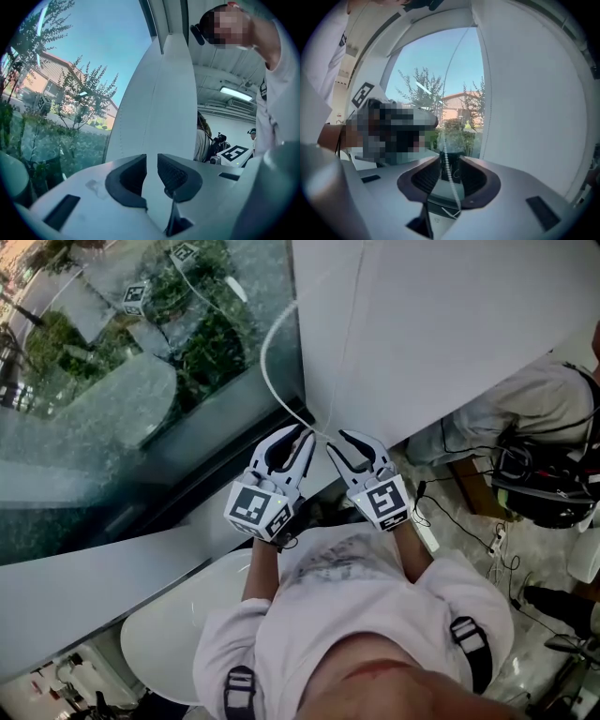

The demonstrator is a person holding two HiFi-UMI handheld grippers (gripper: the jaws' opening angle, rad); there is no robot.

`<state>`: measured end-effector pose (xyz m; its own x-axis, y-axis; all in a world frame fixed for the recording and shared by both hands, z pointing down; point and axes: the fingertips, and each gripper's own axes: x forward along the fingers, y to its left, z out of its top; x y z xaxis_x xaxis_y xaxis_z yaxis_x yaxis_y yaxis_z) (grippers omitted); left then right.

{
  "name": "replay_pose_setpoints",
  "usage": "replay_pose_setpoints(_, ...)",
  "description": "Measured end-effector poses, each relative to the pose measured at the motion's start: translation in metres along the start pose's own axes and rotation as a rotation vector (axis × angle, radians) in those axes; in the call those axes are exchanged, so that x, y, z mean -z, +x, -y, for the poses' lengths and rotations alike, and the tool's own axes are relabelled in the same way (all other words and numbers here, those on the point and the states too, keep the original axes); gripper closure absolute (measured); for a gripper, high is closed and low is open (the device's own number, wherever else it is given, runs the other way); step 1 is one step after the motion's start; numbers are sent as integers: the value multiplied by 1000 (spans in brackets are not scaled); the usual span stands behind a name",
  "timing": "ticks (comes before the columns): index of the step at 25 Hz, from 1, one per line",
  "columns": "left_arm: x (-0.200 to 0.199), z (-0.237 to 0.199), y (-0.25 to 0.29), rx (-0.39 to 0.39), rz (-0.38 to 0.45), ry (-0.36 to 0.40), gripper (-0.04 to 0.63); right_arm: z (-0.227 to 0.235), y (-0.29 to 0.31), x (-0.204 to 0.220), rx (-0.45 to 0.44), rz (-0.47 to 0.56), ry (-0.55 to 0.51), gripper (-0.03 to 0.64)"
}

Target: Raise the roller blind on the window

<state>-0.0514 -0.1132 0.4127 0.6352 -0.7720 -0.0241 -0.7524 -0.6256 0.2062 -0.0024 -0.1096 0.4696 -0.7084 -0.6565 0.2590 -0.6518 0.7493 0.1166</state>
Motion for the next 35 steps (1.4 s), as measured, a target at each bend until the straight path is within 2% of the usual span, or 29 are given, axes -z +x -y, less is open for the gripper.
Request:
replay_pose_setpoints(4, -2, 1, -10, -45, 35, 19, 562, 3, -18, -30, 18, 98, 17, 461)
replay_pose_setpoints(7, -5, -1, -17, -66, 56, 24, 584, 5, -26, -51, 26, 167, 17, 534)
replay_pose_setpoints(12, -6, -4, -26, -81, 65, 39, 588, 4, -30, -63, 18, 164, 32, 555)
replay_pose_setpoints(19, 11, -4, -29, -102, 40, 44, 588, 4, -27, -44, 17, 132, 60, 557)
replay_pose_setpoints(35, 7, -5, -27, -107, 37, 65, 588, 5, -24, -51, 13, 132, 49, 557)
